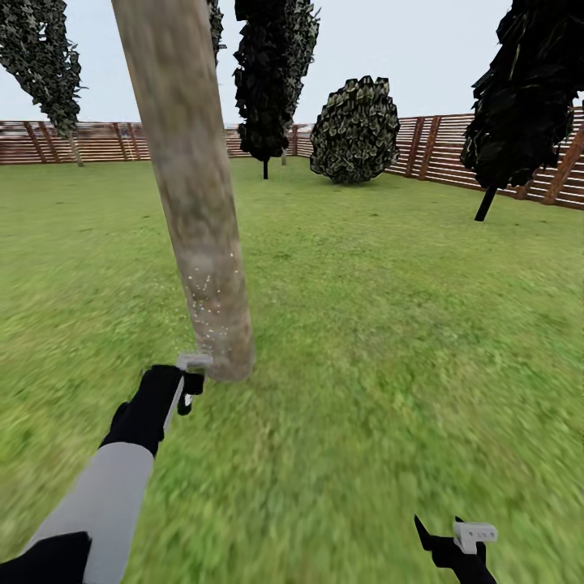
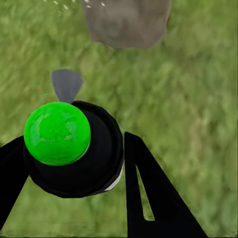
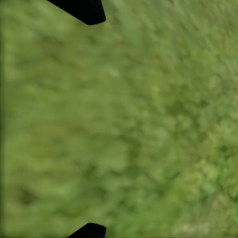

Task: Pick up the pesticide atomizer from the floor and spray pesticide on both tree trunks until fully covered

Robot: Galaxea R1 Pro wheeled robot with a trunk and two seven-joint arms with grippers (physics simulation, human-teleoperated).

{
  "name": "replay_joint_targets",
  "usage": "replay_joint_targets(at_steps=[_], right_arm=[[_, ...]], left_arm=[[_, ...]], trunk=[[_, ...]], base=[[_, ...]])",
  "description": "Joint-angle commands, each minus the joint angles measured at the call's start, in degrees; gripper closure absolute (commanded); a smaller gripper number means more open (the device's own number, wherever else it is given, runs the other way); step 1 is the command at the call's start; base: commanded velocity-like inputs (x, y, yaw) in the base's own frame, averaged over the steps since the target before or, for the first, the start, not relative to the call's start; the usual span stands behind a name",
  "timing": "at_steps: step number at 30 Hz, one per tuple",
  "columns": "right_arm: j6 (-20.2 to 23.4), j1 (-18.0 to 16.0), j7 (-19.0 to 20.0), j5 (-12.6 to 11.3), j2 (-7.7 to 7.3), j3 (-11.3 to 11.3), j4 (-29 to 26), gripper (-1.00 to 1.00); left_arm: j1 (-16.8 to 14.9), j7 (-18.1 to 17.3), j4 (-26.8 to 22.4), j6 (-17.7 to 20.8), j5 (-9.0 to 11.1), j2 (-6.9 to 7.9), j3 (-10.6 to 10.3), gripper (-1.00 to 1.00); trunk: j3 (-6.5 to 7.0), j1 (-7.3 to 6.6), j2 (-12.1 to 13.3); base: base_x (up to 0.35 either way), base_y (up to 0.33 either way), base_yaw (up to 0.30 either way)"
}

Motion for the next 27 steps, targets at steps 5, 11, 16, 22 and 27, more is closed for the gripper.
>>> replay_joint_targets(at_steps=[5, 11, 16, 22, 27], right_arm=[[0.0, 0.0, 0.0, 0.0, 0.00, 0.0, 0.0, -1.00], [0.0, 0.0, 0.1, 0.0, 0.00, 0.1, 0.0, -1.00], [0.0, 0.0, 0.1, 0.0, -0.04, 0.0, 0.0, -1.00], [0.0, 0.0, 0.1, 0.0, -0.01, 0.0, 0.0, -1.00], [0.0, 0.0, 0.1, 0.0, 0.00, 0.0, 0.0, -1.00]], left_arm=[[0.1, 5.8, 10.4, -10.6, 1.5, -0.16, 2.1, 1.00], [0.1, 12.8, 21.7, -21.2, 5.7, 0.18, 5.2, 1.00], [2.1, 13.9, 22.8, -22.0, 9.5, 0.15, 5.1, 1.00], [4.0, 13.5, 23.1, -27.7, 10.7, 0.30, 5.0, 1.00], [4.3, 13.4, 23.1, -28.6, 10.8, 0.13, 5.0, 1.00]], trunk=[[0.01, -0.01, 0.0], [0.01, -0.01, 0.0], [0.01, -0.01, 0.0], [0.01, -0.01, 0.0], [0.01, -0.01, 0.0]], base=[[0.000, 0.000, 0.000], [0.000, 0.000, 0.000], [0.001, -0.004, 0.000], [0.118, -0.188, 0.000], [0.185, -0.228, 0.000]])
